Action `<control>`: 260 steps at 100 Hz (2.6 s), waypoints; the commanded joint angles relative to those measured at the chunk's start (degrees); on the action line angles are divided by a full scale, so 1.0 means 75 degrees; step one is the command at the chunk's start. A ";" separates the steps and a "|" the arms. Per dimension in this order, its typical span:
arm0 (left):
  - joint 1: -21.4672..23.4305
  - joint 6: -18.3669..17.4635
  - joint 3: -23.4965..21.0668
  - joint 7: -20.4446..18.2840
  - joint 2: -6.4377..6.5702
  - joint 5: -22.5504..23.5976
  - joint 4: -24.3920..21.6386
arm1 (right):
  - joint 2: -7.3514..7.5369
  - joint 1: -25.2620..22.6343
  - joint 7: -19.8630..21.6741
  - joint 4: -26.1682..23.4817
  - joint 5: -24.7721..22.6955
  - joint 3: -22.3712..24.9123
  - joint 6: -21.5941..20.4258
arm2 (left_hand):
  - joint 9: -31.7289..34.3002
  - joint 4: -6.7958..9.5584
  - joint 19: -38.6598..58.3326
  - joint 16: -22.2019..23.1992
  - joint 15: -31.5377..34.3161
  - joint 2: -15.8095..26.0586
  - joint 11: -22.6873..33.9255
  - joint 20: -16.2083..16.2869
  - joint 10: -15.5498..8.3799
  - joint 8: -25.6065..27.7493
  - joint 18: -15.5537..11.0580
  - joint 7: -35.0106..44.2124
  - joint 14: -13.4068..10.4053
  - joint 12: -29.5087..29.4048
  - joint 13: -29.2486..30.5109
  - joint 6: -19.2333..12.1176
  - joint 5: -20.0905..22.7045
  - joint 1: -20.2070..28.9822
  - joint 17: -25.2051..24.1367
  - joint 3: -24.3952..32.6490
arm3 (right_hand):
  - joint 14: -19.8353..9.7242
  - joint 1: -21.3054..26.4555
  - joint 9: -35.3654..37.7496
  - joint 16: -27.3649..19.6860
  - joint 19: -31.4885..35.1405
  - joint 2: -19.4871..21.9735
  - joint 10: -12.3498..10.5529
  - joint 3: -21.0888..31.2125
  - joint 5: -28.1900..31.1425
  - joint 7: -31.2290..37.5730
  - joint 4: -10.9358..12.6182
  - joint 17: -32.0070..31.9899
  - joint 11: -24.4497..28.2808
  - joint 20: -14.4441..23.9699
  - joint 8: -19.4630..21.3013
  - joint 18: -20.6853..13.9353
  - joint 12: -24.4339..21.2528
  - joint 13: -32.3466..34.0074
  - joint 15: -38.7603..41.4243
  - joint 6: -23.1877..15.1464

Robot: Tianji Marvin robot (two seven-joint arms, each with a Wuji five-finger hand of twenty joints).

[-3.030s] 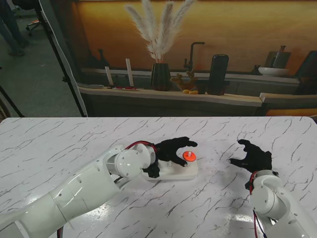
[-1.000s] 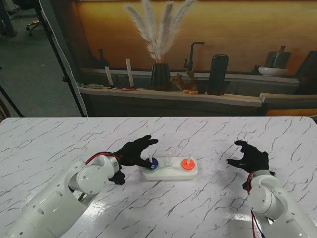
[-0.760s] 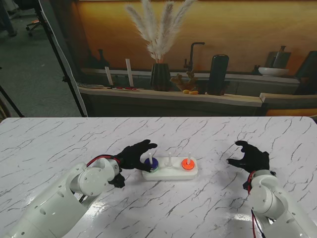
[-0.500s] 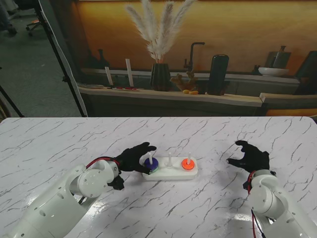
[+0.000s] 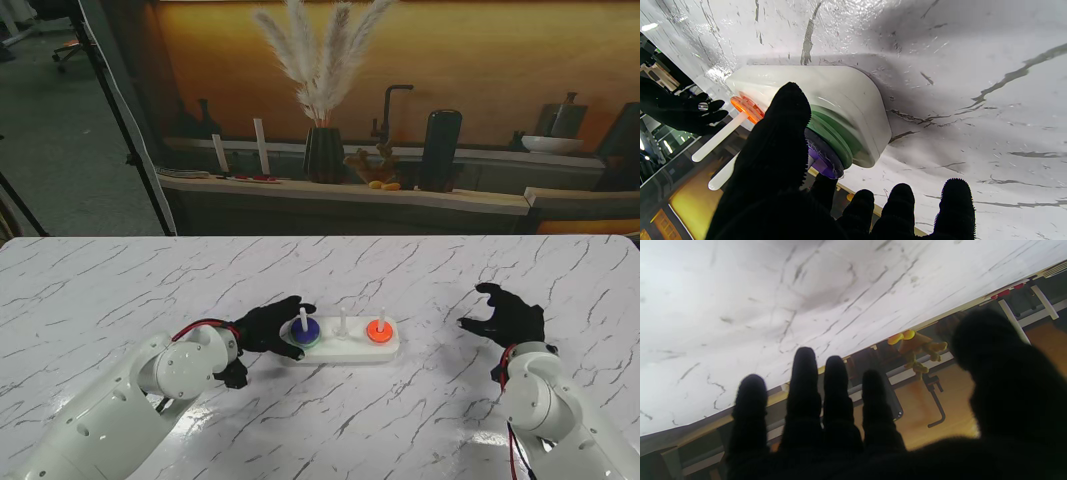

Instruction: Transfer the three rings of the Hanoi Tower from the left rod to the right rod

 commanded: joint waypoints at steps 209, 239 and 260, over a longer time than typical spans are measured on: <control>0.0119 0.0180 0.0029 0.0528 -0.0224 -0.0300 0.0080 | -0.0053 -0.0122 0.0014 -0.0039 -0.0012 -0.0011 0.0084 | 0.1072 0.0219 0.2817 0.0841 0.0956 0.0559 0.0466 0.0161 -0.0138 0.2949 0.0458 0.2527 0.0148 0.1044 0.1420 -0.1600 0.0849 0.1124 0.0315 -0.0697 | -0.0046 -0.0013 0.0072 0.0110 0.0235 -0.0028 -0.0094 0.0029 0.0023 -0.0037 0.0369 -0.0006 0.0062 0.0099 0.0119 0.0294 0.0069 0.0092 0.0185 0.0037; 0.0232 0.0176 -0.0133 0.0815 -0.0300 -0.0406 -0.0022 | -0.0054 -0.0117 0.0006 -0.0038 -0.0022 -0.0016 0.0119 | 0.1163 0.0199 0.2725 0.0823 0.0938 0.0541 0.0504 0.0132 -0.0169 0.3626 0.0445 0.3522 0.0123 0.1075 0.1391 -0.1587 0.0920 0.1129 0.0279 -0.0697 | -0.0053 0.0012 0.0073 0.0110 0.0252 -0.0035 -0.0094 0.0090 0.0016 -0.0020 0.0369 0.0002 0.0078 0.0099 0.0119 0.0283 0.0069 0.0088 0.0195 0.0045; 0.0272 0.0367 -0.0288 0.0364 -0.0229 -0.0701 -0.0303 | -0.0055 -0.0106 0.0009 -0.0031 -0.0015 -0.0020 0.0122 | 0.1158 0.0116 0.2520 0.0758 0.0827 0.0670 0.0445 0.0043 -0.0127 0.3421 0.0376 0.3451 0.0180 0.1016 0.1272 -0.1469 0.1166 0.1004 0.0195 -0.0847 | -0.0044 0.0017 0.0068 0.0108 0.0254 -0.0035 -0.0090 0.0124 0.0014 -0.0014 0.0366 0.0002 0.0081 0.0094 0.0116 0.0281 0.0065 0.0088 0.0200 0.0063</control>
